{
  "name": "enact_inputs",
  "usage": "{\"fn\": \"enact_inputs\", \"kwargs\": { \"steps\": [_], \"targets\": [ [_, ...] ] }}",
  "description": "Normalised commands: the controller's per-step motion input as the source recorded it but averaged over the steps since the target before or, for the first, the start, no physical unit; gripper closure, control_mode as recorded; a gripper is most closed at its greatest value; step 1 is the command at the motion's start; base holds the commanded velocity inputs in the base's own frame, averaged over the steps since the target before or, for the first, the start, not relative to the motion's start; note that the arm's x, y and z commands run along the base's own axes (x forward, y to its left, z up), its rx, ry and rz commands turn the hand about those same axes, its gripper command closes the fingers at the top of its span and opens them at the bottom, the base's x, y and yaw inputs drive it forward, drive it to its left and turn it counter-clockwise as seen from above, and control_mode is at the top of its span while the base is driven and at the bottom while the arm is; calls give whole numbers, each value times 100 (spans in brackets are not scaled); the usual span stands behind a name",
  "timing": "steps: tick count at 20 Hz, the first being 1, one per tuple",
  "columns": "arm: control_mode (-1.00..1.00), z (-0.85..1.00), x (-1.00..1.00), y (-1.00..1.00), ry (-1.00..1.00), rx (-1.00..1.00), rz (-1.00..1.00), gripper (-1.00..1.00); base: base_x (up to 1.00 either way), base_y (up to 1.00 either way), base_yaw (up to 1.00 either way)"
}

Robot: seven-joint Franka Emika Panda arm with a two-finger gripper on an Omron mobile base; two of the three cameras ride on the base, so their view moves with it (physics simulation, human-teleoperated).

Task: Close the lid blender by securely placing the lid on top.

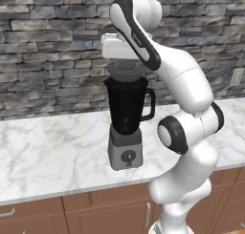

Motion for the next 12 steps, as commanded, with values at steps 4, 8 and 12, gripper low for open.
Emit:
{"fn": "enact_inputs", "kwargs": {
  "steps": [4,8,12],
  "targets": [
    [-100,-25,-11,9,5,0,0,100,0,0,0],
    [-100,-33,-32,3,0,0,0,100,0,0,0],
    [-100,-36,-12,0,0,-2,0,100,0,0,0]
  ]
}}
